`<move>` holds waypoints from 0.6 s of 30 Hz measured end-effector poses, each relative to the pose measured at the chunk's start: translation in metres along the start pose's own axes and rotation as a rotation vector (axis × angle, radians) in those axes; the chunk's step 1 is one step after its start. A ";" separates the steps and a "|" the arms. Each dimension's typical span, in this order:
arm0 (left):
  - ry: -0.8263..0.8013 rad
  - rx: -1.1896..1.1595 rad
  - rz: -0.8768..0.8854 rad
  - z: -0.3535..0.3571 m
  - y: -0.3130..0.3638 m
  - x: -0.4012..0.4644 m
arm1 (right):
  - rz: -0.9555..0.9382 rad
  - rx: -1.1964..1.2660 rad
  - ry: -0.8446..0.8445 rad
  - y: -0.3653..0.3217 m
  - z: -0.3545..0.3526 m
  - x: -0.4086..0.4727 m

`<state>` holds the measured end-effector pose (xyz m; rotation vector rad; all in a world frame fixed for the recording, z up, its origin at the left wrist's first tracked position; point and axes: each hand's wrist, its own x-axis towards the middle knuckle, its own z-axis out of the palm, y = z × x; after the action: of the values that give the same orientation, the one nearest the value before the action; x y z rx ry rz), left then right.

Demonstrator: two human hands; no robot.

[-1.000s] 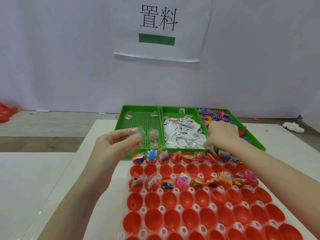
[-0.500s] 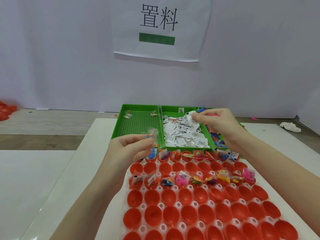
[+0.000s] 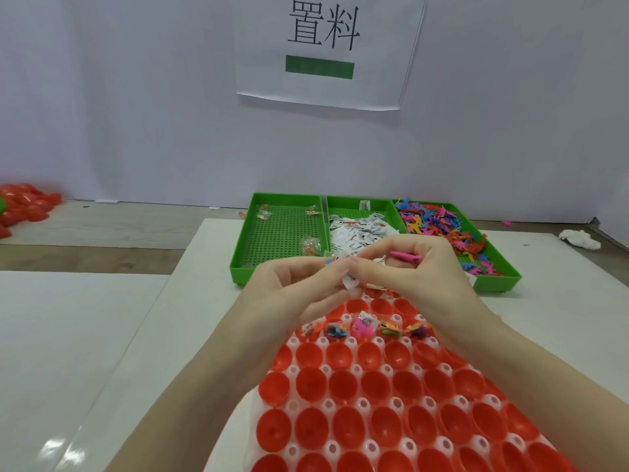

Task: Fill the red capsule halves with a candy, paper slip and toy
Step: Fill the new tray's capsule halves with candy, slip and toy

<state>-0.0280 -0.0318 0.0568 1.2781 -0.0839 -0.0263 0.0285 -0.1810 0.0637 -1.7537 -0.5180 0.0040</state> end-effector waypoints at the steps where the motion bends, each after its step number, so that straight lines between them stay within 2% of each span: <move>1: 0.030 0.027 0.019 0.001 -0.002 -0.002 | 0.007 -0.006 -0.011 0.000 0.000 0.000; 7: 0.164 0.019 0.032 -0.001 -0.023 -0.016 | 0.161 0.010 -0.195 -0.010 -0.004 -0.005; 12: 0.237 0.049 0.017 -0.017 -0.030 -0.024 | 0.331 0.303 -0.285 -0.014 -0.006 -0.005; 15: 0.236 0.067 -0.027 -0.022 -0.034 -0.027 | 0.274 0.155 -0.349 -0.015 -0.001 -0.010; 18: 0.201 0.023 -0.067 -0.022 -0.035 -0.030 | 0.090 -0.057 -0.324 -0.015 0.004 -0.015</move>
<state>-0.0557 -0.0190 0.0155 1.2996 0.1314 0.0457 0.0089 -0.1805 0.0725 -1.8411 -0.6778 0.3442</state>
